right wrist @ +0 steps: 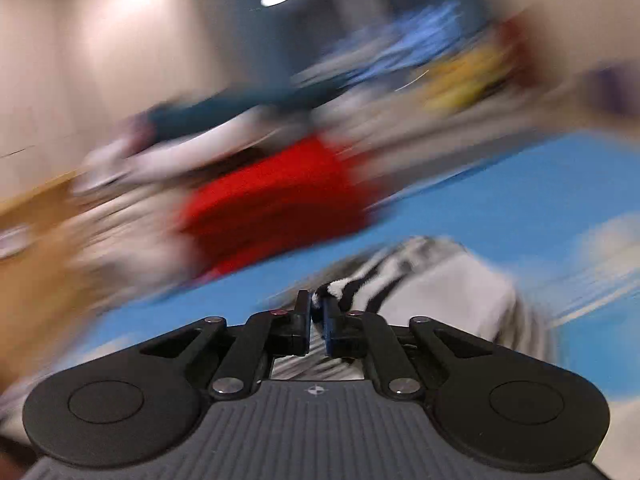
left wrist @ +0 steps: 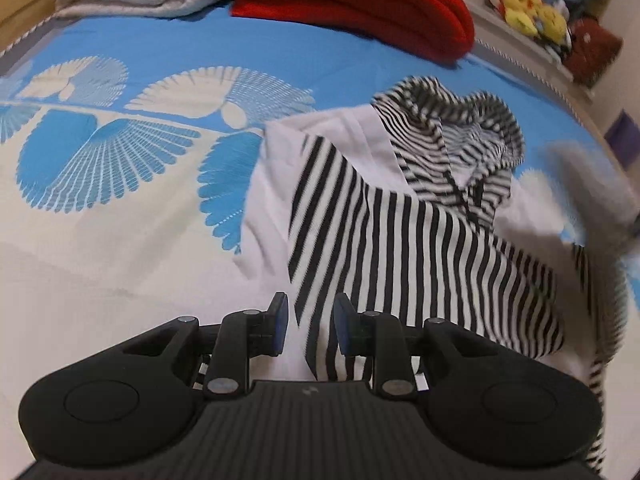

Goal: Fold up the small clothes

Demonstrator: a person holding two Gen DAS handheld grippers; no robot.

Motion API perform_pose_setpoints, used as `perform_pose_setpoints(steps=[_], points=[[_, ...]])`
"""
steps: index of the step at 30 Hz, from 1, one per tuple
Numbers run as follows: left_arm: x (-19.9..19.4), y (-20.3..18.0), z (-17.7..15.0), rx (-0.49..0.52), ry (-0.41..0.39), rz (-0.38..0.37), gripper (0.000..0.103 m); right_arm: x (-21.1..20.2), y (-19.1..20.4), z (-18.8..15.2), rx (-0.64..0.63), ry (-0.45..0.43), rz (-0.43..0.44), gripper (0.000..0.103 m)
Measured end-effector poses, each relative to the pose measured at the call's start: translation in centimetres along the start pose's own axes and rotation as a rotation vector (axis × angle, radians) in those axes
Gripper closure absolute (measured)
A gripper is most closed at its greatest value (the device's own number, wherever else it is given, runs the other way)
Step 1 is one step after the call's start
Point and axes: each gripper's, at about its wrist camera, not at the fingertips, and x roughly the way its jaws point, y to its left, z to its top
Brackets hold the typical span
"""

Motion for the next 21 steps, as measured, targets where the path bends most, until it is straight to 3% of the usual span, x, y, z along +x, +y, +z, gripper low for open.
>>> perform_pose_setpoints(steps=[1,2,5,9,11,14,17,20,21], points=[[-0.1,0.4,0.2,-0.016,0.001,-0.009,0.076,1.1,1.7,-0.9,0.033,0.100,0.072,0.088],[-0.3,0.7,0.2,-0.028,0.002,-0.013,0.076,1.9,3.0,-1.6,0.061,0.176,0.087,0.083],[-0.5,1.1,0.3,-0.049,0.004,-0.020,0.076,2.0,4.5,-2.4,0.137,0.299,0.020,0.082],[-0.2,0.9,0.2,-0.067,0.007,-0.023,0.076,-0.1,2.6,-1.8,0.251,0.261,-0.145,0.066],[0.2,0.7,-0.1,-0.069,0.016,-0.022,0.076,-0.7,1.0,-2.8,0.259,0.230,-0.199,0.066],[1.1,0.6,-0.3,-0.083,0.035,-0.023,0.076,0.7,-2.2,-4.8,0.368,0.344,-0.344,0.065],[2.2,1.2,-0.3,-0.149,0.054,-0.043,0.076,2.4,-6.0,-5.7,0.496,0.402,-0.329,0.066],[3.7,2.2,-0.3,-0.259,0.084,-0.078,0.076,2.6,-9.6,-6.7,0.573,0.436,-0.502,0.067],[4.1,2.4,-0.3,-0.293,0.094,-0.084,0.076,2.3,-10.6,-7.2,0.606,0.442,-0.523,0.069]])
